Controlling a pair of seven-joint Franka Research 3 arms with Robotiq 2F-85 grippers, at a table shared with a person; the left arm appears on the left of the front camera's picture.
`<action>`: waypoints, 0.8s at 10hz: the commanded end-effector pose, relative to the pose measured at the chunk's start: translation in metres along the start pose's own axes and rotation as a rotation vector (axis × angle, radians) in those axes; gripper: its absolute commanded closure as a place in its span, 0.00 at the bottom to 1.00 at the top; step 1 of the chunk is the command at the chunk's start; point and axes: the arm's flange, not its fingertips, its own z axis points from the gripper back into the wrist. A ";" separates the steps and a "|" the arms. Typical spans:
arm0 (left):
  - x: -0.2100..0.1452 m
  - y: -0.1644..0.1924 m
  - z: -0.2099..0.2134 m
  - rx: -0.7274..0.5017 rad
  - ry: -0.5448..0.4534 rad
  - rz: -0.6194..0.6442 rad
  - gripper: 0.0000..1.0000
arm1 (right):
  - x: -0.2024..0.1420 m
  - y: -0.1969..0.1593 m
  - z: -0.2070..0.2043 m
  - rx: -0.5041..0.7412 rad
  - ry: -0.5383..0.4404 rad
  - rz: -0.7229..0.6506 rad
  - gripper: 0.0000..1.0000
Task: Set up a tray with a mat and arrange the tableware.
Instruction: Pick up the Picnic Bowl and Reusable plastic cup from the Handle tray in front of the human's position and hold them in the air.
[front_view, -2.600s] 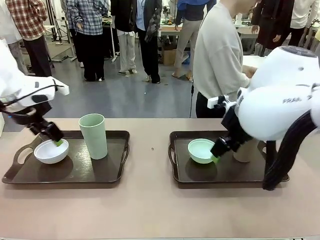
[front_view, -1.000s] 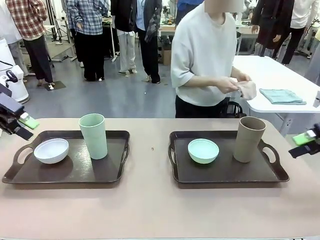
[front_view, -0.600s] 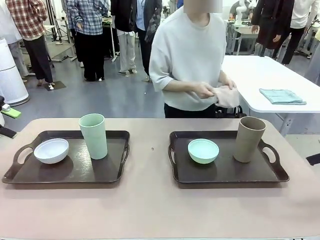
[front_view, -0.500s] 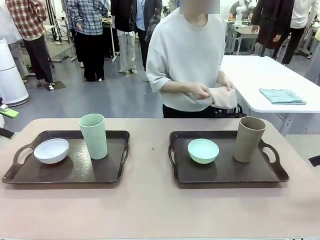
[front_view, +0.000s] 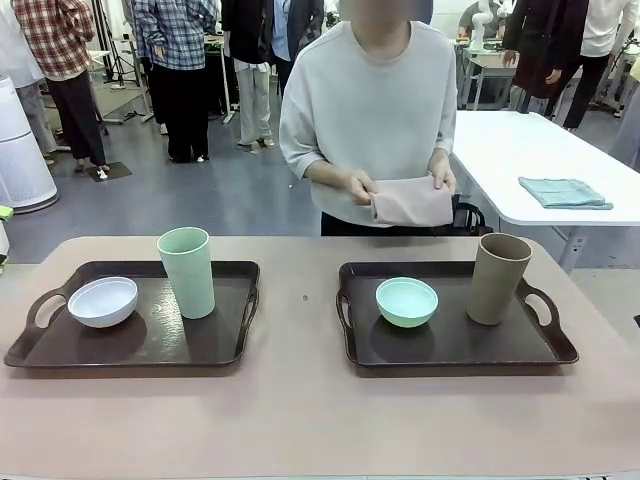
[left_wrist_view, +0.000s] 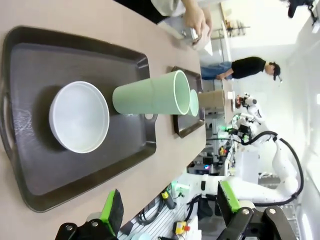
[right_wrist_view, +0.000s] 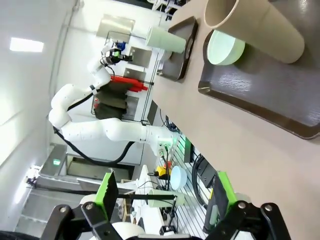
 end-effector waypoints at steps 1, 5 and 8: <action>0.001 -0.003 -0.005 0.002 0.027 -0.009 0.00 | 0.000 -0.001 -0.002 -0.002 0.027 0.002 0.00; 0.001 -0.003 -0.005 0.002 0.027 -0.009 0.00 | 0.000 -0.001 -0.002 -0.002 0.027 0.002 0.00; 0.001 -0.003 -0.005 0.002 0.027 -0.009 0.00 | 0.000 -0.001 -0.002 -0.002 0.027 0.002 0.00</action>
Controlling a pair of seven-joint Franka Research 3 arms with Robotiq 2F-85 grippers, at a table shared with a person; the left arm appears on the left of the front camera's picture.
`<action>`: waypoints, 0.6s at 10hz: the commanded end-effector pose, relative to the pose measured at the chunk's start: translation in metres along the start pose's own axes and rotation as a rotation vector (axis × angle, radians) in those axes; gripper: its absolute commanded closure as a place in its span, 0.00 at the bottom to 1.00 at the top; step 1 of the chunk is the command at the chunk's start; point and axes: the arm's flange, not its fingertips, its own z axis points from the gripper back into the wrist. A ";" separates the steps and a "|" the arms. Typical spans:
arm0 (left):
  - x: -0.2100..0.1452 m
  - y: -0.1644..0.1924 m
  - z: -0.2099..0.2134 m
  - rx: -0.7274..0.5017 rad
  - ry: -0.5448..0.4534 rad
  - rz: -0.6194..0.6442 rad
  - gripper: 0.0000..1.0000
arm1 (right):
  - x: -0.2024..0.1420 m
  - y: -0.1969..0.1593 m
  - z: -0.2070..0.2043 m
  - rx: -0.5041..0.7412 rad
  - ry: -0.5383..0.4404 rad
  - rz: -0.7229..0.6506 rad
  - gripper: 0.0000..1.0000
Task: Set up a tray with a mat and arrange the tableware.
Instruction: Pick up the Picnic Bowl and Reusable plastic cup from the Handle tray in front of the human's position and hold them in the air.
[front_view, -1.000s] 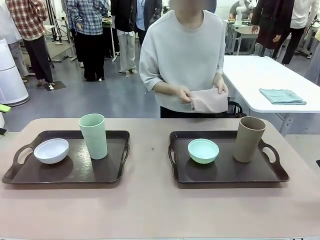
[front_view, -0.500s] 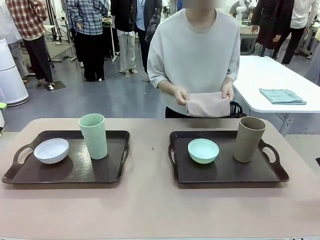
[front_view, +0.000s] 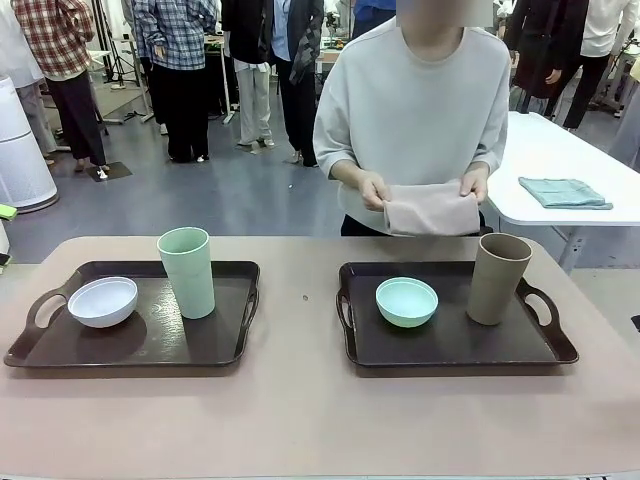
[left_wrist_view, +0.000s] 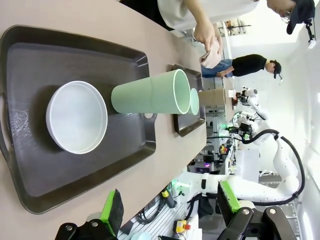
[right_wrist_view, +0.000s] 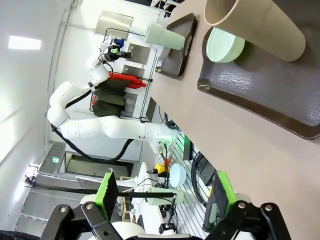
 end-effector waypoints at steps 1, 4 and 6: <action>-0.001 0.001 0.003 -0.002 0.005 -0.003 0.00 | -0.002 -0.002 0.002 0.004 0.009 0.002 0.00; -0.001 0.001 0.003 -0.002 0.005 -0.003 0.00 | -0.002 -0.002 0.002 0.004 0.009 0.002 0.00; -0.001 0.001 0.003 -0.002 0.005 -0.003 0.00 | -0.002 -0.002 0.002 0.004 0.009 0.002 0.00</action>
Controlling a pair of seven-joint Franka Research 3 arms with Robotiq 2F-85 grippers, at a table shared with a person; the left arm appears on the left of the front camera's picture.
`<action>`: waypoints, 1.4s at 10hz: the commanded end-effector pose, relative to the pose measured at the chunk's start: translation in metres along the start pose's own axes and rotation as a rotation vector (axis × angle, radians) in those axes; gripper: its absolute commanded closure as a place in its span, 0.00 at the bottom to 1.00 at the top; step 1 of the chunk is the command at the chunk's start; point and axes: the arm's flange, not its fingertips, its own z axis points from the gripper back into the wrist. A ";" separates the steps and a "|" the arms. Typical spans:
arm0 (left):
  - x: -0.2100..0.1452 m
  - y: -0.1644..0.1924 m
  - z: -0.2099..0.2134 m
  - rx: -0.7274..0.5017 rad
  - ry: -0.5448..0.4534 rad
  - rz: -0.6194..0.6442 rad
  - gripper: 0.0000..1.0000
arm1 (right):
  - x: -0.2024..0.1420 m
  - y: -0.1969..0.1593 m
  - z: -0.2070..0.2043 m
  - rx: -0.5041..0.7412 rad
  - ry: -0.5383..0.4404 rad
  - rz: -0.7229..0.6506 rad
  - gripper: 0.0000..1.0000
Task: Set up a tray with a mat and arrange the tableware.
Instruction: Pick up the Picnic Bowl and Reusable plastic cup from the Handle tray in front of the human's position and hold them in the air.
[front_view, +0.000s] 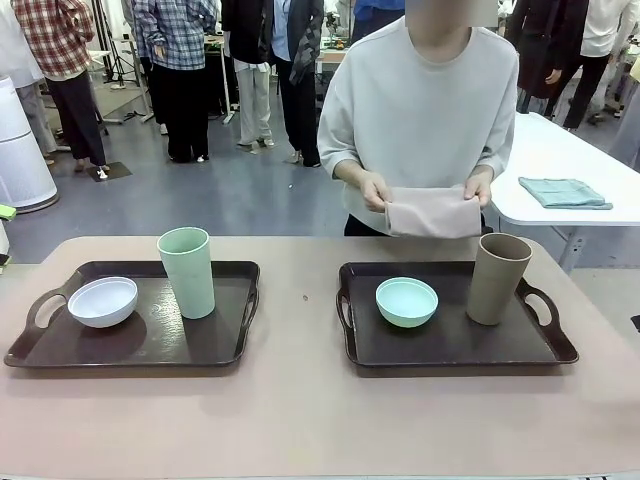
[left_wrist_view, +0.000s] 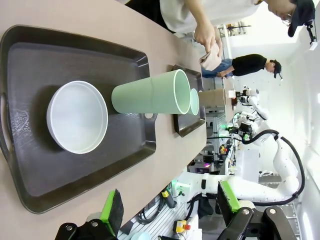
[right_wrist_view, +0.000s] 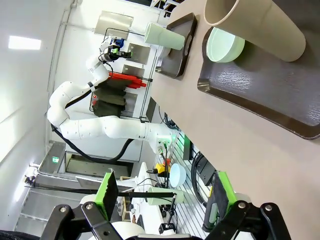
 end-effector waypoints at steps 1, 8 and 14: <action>-0.001 0.000 0.002 -0.002 0.006 -0.004 0.00 | -0.002 -0.002 0.002 0.004 0.009 0.002 0.00; -0.001 0.000 0.002 -0.002 0.006 -0.004 0.00 | -0.002 -0.002 0.002 0.004 0.009 0.002 0.00; 0.000 0.000 0.000 0.000 0.000 0.000 0.00 | 0.000 0.000 0.000 0.000 0.000 0.000 0.00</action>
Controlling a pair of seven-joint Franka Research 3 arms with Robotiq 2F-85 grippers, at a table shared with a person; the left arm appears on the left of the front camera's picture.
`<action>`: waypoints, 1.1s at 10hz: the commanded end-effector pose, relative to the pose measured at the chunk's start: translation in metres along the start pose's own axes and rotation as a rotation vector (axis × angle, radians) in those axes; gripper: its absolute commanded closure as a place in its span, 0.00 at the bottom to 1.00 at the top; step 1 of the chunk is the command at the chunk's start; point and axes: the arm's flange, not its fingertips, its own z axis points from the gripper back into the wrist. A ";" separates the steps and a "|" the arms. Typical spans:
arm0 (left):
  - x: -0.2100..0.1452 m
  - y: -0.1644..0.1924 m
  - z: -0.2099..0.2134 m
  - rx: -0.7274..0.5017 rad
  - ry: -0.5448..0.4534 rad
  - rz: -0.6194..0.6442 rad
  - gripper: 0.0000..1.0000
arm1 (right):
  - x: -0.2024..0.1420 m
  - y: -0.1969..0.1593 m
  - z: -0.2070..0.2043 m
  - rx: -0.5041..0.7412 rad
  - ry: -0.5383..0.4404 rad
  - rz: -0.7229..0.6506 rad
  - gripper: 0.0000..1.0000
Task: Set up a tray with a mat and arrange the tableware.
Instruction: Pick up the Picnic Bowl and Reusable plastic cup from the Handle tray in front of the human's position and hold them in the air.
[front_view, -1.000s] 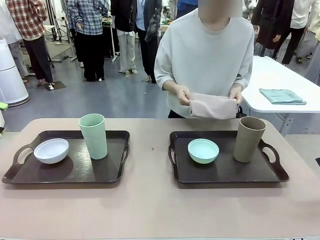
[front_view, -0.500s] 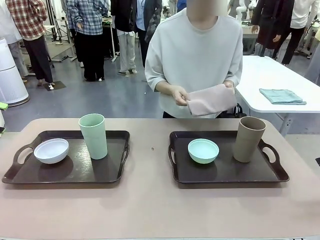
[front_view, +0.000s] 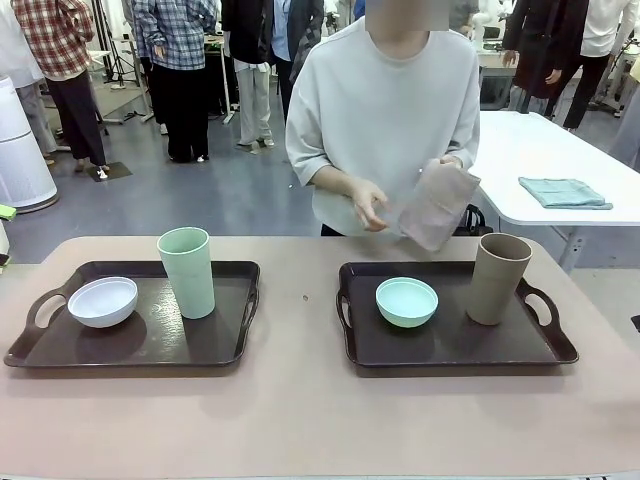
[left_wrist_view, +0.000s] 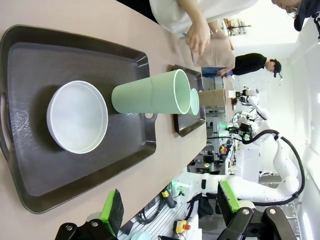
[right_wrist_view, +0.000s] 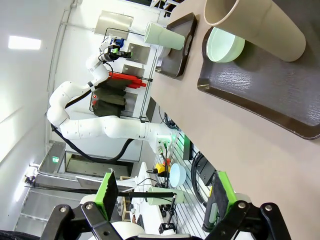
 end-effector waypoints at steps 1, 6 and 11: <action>0.006 -0.016 -0.008 0.030 0.008 -0.018 0.00 | 0.007 0.005 0.008 0.034 0.010 0.077 0.00; 0.034 -0.156 -0.079 0.317 0.019 -0.167 0.00 | 0.067 -0.005 0.012 -0.121 0.087 0.394 0.00; 0.010 -0.256 -0.211 0.576 0.127 -0.315 0.00 | 0.096 0.010 -0.001 -0.229 0.349 0.807 0.00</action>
